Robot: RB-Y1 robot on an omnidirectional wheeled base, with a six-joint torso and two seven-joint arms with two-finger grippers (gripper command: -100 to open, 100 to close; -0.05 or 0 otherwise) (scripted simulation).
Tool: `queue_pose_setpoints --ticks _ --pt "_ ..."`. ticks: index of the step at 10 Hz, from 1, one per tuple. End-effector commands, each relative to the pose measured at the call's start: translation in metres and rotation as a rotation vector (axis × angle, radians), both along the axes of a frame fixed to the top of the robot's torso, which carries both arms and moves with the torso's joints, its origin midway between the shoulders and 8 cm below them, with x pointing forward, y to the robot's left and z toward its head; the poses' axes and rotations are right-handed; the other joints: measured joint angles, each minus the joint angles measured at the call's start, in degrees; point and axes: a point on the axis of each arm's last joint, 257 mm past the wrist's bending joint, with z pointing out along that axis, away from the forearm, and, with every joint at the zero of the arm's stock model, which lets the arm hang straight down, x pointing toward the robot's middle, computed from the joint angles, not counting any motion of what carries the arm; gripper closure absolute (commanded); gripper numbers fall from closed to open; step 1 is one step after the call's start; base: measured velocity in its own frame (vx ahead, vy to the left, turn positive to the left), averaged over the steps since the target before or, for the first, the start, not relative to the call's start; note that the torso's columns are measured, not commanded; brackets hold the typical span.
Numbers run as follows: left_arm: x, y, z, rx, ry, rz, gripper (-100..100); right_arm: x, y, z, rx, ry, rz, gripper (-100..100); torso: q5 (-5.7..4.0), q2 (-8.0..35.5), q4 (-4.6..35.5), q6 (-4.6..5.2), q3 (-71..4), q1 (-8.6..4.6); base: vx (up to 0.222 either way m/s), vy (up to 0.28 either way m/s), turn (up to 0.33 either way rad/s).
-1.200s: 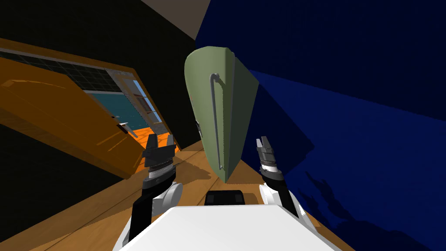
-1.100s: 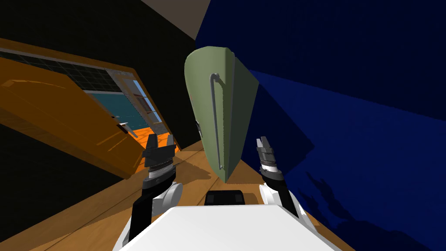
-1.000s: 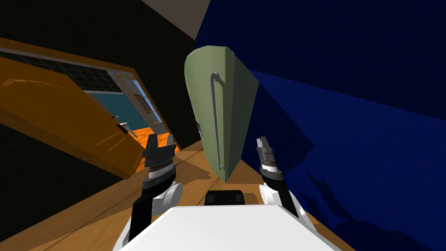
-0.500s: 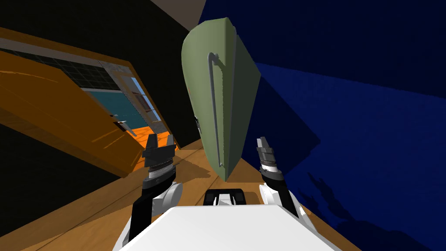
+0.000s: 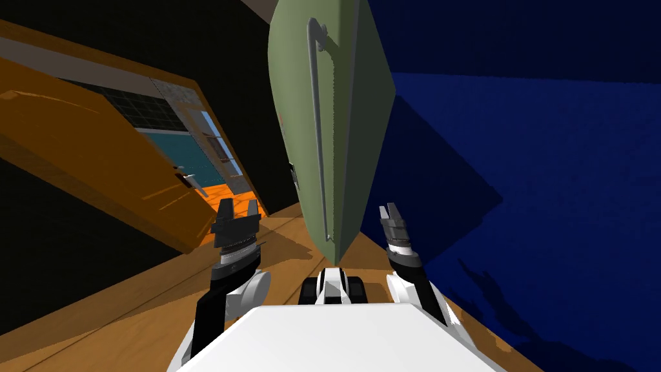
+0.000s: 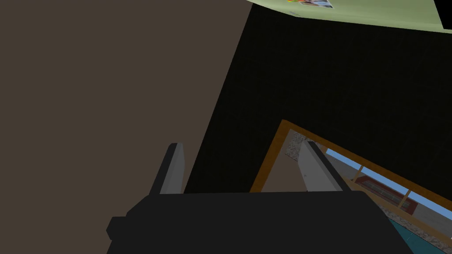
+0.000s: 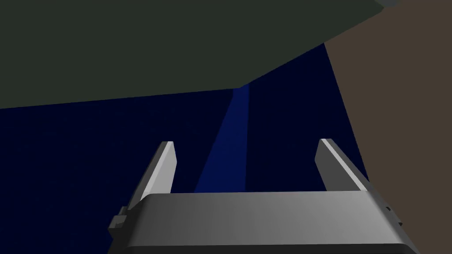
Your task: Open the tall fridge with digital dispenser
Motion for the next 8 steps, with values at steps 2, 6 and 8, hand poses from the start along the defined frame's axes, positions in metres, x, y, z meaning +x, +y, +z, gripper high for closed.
queue_pose_setpoints --ticks 2,6,8 --pt "0.0 0.0 0.0 0.0 0.0 0.0 0 0.002 -0.011 -0.007 0.101 0.004 0.097 -100 0.0 0.2 0.2 0.0 -0.3 0.0 -0.014 -0.004 0.199" --pt "0.0 0.0 0.0 0.0 0.0 0.0 0 0.004 -0.022 -0.01 0.205 0.0 0.165 -100 0.0 0.2 0.2 0.0 -0.3 0.01 -0.012 0.0 0.163" --pt "0.0 0.0 0.0 0.0 0.0 0.0 0 0.005 -0.029 -0.012 0.263 -0.004 0.198 -100 0.0 0.2 0.2 -0.01 -0.3 0.01 -0.011 0.0 0.159"
